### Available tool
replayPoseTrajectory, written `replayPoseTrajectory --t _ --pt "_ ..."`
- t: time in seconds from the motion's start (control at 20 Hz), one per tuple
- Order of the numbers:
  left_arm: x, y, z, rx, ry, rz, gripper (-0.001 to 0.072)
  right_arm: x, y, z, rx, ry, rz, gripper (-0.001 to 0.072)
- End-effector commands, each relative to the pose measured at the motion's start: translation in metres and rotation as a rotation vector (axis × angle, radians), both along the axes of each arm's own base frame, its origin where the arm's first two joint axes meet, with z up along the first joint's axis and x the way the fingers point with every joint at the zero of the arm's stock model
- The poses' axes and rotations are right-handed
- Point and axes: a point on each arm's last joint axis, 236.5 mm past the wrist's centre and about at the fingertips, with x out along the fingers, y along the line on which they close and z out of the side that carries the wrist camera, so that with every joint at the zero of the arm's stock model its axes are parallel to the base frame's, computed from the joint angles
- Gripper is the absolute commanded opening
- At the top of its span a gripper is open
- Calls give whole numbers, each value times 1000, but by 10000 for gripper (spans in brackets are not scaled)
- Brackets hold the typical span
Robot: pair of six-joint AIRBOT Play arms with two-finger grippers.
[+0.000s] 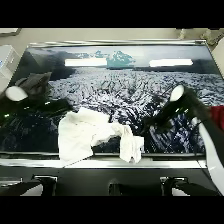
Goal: Fold the clothes and pants, and hang the long-sleeved shirts on hangers.
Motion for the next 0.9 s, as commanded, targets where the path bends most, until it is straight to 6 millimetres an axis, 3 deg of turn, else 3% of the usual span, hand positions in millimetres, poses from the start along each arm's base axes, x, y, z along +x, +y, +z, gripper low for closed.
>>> replayPoseTrajectory --t 0.0,0.15,0.3,0.5,0.6,0.65,0.8,0.85 --pt "-82 79 -46 32 252 149 712 -57 13 -48 -25 103 77 716" --pt "-107 50 -94 -91 299 215 711 -74 28 -49 15 148 93 716" --pt "-111 30 -116 -133 278 249 711 -84 48 -47 46 147 148 716" --pt "-101 26 -121 -112 230 251 710 -90 59 -52 27 112 213 715" --pt "-98 26 -121 -105 218 253 677 -87 53 -56 -15 103 200 711" --pt "-96 27 -122 -102 210 257 583 -86 46 -59 -50 97 202 691" --pt "-91 30 -122 -93 191 270 579 -84 35 -68 -104 86 178 660" --pt "-90 30 -123 -92 190 281 578 -87 36 -72 -103 92 155 611"
